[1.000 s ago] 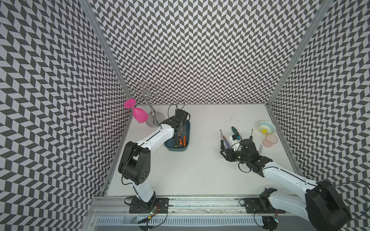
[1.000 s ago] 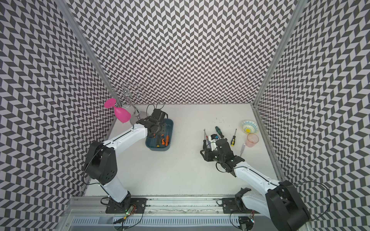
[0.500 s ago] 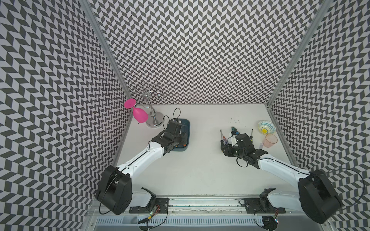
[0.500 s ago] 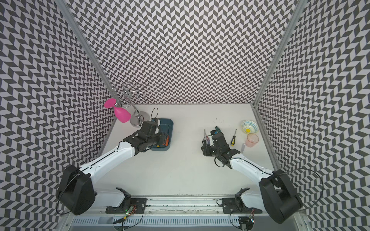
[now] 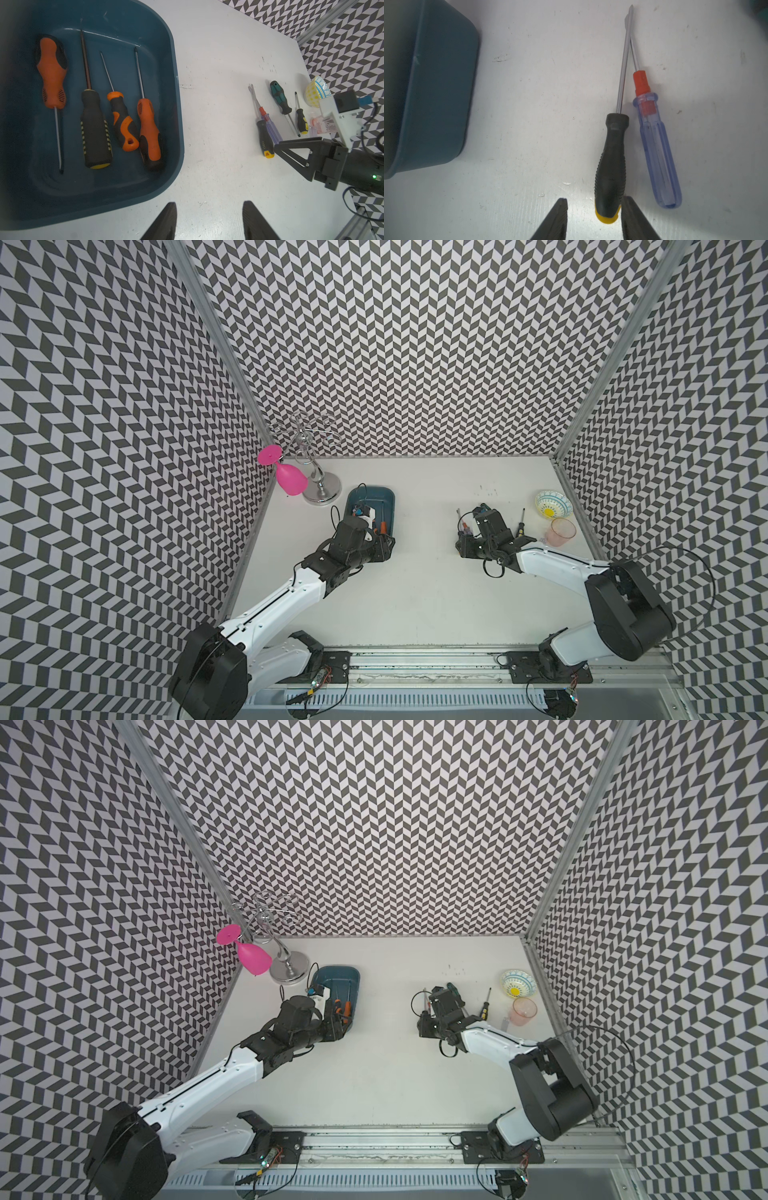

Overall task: Put the screwdriver on the desktop into the storage box
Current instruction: Pick up the screwdriver from the center of the board.

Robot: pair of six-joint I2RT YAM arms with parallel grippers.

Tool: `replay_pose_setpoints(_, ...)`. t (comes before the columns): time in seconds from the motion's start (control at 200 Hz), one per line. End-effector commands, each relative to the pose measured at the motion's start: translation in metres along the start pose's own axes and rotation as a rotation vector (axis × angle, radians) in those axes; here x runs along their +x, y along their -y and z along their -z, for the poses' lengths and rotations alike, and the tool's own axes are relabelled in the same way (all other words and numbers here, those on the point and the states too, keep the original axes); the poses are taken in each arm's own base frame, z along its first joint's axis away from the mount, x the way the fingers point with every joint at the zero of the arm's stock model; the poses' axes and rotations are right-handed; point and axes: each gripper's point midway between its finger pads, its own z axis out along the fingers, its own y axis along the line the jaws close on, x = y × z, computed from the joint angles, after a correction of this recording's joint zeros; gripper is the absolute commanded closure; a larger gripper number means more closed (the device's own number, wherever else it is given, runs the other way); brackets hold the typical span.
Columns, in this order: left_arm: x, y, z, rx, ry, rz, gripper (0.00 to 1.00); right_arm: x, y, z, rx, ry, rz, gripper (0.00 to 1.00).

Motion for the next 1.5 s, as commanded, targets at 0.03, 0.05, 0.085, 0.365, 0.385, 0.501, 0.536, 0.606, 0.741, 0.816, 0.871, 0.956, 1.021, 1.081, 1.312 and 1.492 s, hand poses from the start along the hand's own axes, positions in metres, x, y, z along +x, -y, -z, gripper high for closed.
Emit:
replay_pose_setpoints(0.03, -0.005, 0.013, 0.007, 0.070, 0.047, 0.009, 0.46, -0.004, 0.006, -0.006, 0.037, 0.009, -0.010, 0.55)
replay_pose_setpoints(0.05, -0.004, 0.012, 0.007, 0.071, 0.045, 0.011, 0.46, -0.004, 0.006, -0.007, 0.038, 0.008, -0.009, 0.55)
replay_pose_setpoints(0.085, -0.003, 0.012, 0.006, 0.074, 0.041, 0.013, 0.46, -0.003, 0.007, -0.008, 0.045, 0.005, -0.009, 0.55)
replay_pose_setpoints(0.365, 0.003, 0.015, 0.000, 0.096, 0.022, 0.025, 0.46, 0.002, 0.011, -0.017, 0.079, -0.011, 0.007, 0.56)
replay_pose_setpoints(0.385, 0.003, 0.016, 0.000, 0.097, 0.022, 0.025, 0.46, 0.002, 0.011, -0.017, 0.081, -0.013, 0.008, 0.56)
replay_pose_setpoints(0.501, 0.004, 0.016, -0.002, 0.098, 0.018, 0.031, 0.46, 0.004, 0.013, -0.021, 0.095, -0.021, 0.013, 0.57)
replay_pose_setpoints(0.536, 0.005, 0.016, -0.002, 0.098, 0.015, 0.032, 0.46, 0.004, 0.013, -0.022, 0.095, -0.021, 0.016, 0.58)
replay_pose_setpoints(0.606, 0.006, 0.017, -0.003, 0.100, 0.012, 0.033, 0.46, 0.004, 0.012, -0.023, 0.094, -0.021, 0.019, 0.58)
replay_pose_setpoints(0.741, 0.006, 0.017, -0.003, 0.098, 0.012, 0.035, 0.46, 0.008, 0.012, -0.027, 0.095, -0.031, 0.022, 0.59)
replay_pose_setpoints(0.816, 0.008, 0.017, -0.004, 0.099, 0.006, 0.037, 0.46, 0.009, 0.012, -0.028, 0.094, -0.036, 0.024, 0.60)
replay_pose_setpoints(0.871, 0.008, 0.017, -0.005, 0.098, 0.003, 0.041, 0.46, 0.011, 0.012, -0.029, 0.093, -0.039, 0.026, 0.61)
replay_pose_setpoints(0.956, 0.009, 0.018, -0.006, 0.099, 0.002, 0.042, 0.46, 0.013, 0.011, -0.030, 0.088, -0.044, 0.033, 0.63)
replay_pose_setpoints(1.021, 0.008, 0.018, -0.005, 0.100, 0.004, 0.045, 0.46, 0.014, 0.010, -0.030, 0.084, -0.046, 0.038, 0.64)
replay_pose_setpoints(1.081, 0.007, 0.021, -0.005, 0.105, 0.005, 0.042, 0.46, 0.015, 0.010, -0.030, 0.084, -0.049, 0.040, 0.64)
replay_pose_setpoints(1.312, 0.008, 0.023, -0.007, 0.106, 0.000, 0.044, 0.46, 0.017, 0.009, -0.030, 0.078, -0.052, 0.044, 0.66)
replay_pose_setpoints(1.492, 0.006, 0.026, -0.006, 0.112, 0.003, 0.041, 0.46, 0.020, 0.010, -0.030, 0.082, -0.057, 0.047, 0.65)
